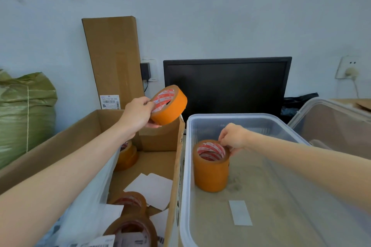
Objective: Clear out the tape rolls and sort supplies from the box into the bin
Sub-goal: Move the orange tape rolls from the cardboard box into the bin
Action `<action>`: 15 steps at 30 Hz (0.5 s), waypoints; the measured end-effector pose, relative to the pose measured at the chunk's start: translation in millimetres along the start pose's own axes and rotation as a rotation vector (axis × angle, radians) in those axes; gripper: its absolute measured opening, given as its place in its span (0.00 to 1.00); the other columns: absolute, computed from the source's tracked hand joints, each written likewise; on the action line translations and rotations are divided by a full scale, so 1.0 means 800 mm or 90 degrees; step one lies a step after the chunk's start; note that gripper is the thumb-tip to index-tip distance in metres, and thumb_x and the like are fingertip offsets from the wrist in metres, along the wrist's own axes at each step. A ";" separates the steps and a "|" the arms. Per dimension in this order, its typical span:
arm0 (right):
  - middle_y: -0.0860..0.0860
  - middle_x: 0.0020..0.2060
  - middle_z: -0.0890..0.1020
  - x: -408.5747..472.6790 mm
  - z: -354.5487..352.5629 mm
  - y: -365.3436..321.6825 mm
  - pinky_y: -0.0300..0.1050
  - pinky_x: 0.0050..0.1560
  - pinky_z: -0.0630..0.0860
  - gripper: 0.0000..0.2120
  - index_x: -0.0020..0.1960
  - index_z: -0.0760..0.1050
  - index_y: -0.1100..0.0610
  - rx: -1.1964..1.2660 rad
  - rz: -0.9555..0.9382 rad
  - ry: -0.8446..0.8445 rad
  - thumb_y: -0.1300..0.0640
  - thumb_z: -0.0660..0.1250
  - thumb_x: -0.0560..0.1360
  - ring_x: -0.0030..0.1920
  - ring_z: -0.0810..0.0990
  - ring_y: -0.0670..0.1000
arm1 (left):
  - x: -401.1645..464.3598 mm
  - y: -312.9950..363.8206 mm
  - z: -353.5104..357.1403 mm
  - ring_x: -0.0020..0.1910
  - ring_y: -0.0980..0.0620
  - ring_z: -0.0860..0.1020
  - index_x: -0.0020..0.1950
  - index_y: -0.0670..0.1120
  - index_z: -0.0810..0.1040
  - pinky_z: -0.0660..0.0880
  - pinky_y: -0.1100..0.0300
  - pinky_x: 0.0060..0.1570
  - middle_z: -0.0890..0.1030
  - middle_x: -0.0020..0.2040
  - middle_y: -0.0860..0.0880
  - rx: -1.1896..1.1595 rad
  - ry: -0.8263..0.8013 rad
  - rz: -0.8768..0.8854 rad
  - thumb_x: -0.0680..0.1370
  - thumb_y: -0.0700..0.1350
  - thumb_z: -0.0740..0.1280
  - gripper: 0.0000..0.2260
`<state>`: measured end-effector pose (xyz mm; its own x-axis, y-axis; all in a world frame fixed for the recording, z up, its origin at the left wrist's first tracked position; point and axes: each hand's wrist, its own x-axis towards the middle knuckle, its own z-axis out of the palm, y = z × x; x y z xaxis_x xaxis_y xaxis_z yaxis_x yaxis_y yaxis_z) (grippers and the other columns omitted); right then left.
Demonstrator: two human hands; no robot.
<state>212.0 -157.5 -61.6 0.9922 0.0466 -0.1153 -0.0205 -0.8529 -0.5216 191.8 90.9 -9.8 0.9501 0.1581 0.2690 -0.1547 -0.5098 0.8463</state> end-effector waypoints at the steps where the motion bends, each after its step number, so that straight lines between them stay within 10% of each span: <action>1: 0.57 0.51 0.82 0.002 -0.002 0.000 0.48 0.51 0.82 0.09 0.57 0.79 0.61 -0.007 0.000 0.004 0.61 0.66 0.78 0.49 0.84 0.53 | 0.000 0.001 0.002 0.48 0.48 0.79 0.68 0.48 0.69 0.80 0.61 0.34 0.73 0.56 0.50 0.003 -0.003 0.000 0.82 0.47 0.59 0.15; 6: 0.54 0.44 0.83 0.013 -0.028 -0.006 0.39 0.37 0.80 0.06 0.53 0.79 0.59 0.082 -0.018 0.040 0.61 0.66 0.77 0.41 0.84 0.48 | 0.011 0.012 0.020 0.43 0.52 0.78 0.67 0.48 0.70 0.80 0.63 0.32 0.73 0.54 0.51 0.030 -0.017 0.022 0.82 0.48 0.59 0.14; 15: 0.48 0.48 0.83 -0.019 -0.092 -0.032 0.39 0.43 0.80 0.09 0.57 0.76 0.49 0.431 -0.064 0.000 0.49 0.63 0.79 0.45 0.85 0.47 | 0.005 0.026 0.043 0.41 0.55 0.80 0.61 0.49 0.75 0.79 0.66 0.33 0.80 0.50 0.51 0.100 0.015 0.024 0.81 0.50 0.60 0.11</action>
<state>206.6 -174.7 15.3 0.9933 0.1083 -0.0391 -0.0010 -0.3316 -0.9434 201.8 51.7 -6.7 0.9377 0.1554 0.3108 -0.1434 -0.6416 0.7535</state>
